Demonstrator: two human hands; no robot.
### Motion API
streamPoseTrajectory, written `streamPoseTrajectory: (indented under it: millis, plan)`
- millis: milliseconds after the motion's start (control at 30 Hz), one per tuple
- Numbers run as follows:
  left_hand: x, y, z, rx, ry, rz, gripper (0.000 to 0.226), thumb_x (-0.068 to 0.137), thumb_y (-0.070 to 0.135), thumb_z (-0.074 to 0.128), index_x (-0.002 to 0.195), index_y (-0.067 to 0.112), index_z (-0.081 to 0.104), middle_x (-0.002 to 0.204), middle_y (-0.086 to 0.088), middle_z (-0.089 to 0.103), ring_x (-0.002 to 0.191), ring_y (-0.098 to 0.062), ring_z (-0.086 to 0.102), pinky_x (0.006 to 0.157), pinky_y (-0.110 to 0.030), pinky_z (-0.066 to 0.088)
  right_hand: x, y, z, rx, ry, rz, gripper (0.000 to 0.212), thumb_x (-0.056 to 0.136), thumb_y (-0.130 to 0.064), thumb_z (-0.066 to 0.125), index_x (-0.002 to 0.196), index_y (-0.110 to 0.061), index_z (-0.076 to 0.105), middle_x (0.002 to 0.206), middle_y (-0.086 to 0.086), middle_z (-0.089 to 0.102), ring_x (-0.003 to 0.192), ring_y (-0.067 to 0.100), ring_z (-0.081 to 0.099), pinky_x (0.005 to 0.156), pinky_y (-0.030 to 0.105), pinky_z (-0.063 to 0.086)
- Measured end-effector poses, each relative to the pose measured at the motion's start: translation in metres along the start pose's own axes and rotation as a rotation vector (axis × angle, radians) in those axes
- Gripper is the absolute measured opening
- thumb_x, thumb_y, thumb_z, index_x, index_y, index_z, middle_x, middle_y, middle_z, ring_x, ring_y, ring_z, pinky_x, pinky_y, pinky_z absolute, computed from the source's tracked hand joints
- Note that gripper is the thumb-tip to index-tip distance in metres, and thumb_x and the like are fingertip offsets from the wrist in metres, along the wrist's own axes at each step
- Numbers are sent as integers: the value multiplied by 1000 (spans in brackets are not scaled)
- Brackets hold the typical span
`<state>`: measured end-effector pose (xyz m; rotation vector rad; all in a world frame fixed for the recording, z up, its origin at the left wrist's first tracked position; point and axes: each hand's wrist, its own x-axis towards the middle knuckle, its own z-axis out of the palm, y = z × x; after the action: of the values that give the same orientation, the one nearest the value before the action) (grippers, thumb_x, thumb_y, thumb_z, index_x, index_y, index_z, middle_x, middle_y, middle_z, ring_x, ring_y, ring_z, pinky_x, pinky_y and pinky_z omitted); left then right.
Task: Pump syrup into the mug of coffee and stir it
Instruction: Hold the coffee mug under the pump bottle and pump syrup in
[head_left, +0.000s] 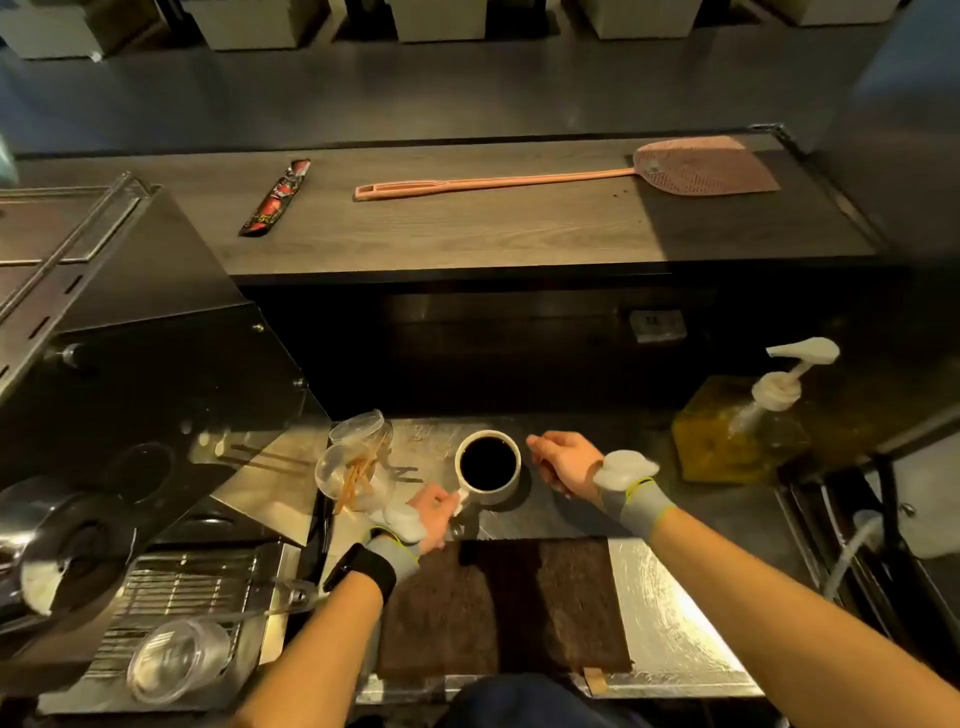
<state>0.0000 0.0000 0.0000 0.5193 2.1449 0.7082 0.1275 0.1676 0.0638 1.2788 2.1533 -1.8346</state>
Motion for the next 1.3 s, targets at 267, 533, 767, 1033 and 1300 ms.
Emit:
streamPoseTrajectory:
  millis: [267,533,767,1033,1300]
  plan:
    - [8,2,11,-153,-163,-38,29,95,30,29,80,18,51,80,-3,52,36,-7,46,32,-15,29,-8,4,7,101,10,95,38,99,-25,46,64,-12,45,54,6,39,28,5,33,29,15,24]
    - [10,7,13,-334,-58,15,41,94,15,36,55,13,45,62,-6,47,29,-4,33,35,-12,26,-8,4,2,107,21,108,37,99,-25,46,65,-13,45,55,4,40,22,-1,33,29,13,26]
    - [1,40,12,-301,-96,135,38,94,20,36,57,16,46,65,-3,48,45,-10,32,44,-18,27,-26,-10,-30,141,138,28,39,100,-19,44,62,-12,44,52,7,39,20,1,31,27,11,23]
    - [-6,128,26,-225,-248,321,37,95,21,32,60,18,47,63,-3,49,48,-12,33,52,-26,28,-60,-19,-126,250,394,13,37,99,-26,46,64,-14,46,47,3,41,22,5,28,32,9,18]
    - [-26,208,60,4,-282,500,36,93,32,35,65,18,53,70,-17,57,61,-23,50,69,-37,41,-92,-16,-205,308,635,83,45,97,-37,45,59,-14,52,47,2,46,26,8,34,34,14,24]
